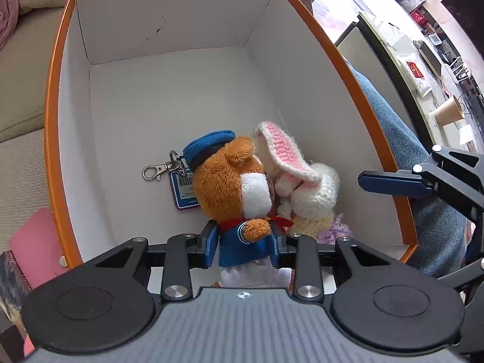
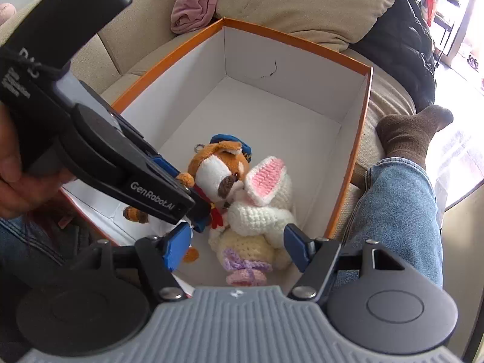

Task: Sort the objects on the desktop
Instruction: 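Lower the plush toys into the shoebox and open the right tool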

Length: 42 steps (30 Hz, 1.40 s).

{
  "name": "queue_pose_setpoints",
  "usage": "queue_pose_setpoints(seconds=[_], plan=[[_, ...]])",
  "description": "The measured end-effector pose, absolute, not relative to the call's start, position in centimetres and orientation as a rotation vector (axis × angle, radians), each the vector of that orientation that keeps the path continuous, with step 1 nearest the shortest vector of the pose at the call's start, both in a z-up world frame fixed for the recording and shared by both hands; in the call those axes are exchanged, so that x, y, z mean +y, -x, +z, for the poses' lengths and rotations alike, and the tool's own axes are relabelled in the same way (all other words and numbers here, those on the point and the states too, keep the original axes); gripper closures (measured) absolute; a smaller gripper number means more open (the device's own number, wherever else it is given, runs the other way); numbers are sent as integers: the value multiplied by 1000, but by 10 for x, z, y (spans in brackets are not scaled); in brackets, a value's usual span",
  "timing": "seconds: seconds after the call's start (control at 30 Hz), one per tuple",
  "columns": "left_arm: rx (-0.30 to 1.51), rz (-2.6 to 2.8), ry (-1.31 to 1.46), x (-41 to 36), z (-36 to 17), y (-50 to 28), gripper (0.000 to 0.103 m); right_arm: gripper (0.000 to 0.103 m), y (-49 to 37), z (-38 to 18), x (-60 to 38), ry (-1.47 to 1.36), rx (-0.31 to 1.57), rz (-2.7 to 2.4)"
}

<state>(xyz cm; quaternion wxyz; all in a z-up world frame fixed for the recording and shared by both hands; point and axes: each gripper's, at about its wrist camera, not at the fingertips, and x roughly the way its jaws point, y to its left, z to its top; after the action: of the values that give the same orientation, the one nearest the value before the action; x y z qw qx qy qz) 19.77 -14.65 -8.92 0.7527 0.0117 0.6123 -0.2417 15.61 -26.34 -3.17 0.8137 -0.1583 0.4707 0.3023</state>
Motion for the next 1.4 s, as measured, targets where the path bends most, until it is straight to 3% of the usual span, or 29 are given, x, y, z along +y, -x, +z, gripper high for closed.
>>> queue_pose_setpoints(seconds=[0.07, 0.13, 0.4, 0.5, 0.63, 0.73, 1.17, 1.37, 1.4], plan=[[1333, -539, -31, -147, -89, -198, 65, 40, -158, -25, -265, 355, 994, 663], [1326, -546, -47, -148, -89, -197, 64, 52, -162, -21, -264, 373, 991, 672], [1255, -565, -47, -142, -75, -184, 58, 49, -184, -35, -240, 511, 1035, 773], [1250, -556, -72, -146, -78, -182, 70, 47, -185, -48, -232, 605, 1026, 763], [1261, -551, -44, -150, -86, -185, 85, 65, -186, -51, -227, 683, 1006, 740], [1256, -568, -39, -150, -87, -185, 86, 78, -189, -42, -227, 677, 1048, 771], [1265, -573, -54, -157, -91, -184, 86, 76, -189, -40, -217, 713, 1111, 794], [1195, -533, -46, -149, -72, -168, 85, 69, -181, -17, -223, 686, 1079, 750], [1178, -534, -38, -146, -66, -164, 85, 61, -178, -11, -223, 688, 1066, 749]])
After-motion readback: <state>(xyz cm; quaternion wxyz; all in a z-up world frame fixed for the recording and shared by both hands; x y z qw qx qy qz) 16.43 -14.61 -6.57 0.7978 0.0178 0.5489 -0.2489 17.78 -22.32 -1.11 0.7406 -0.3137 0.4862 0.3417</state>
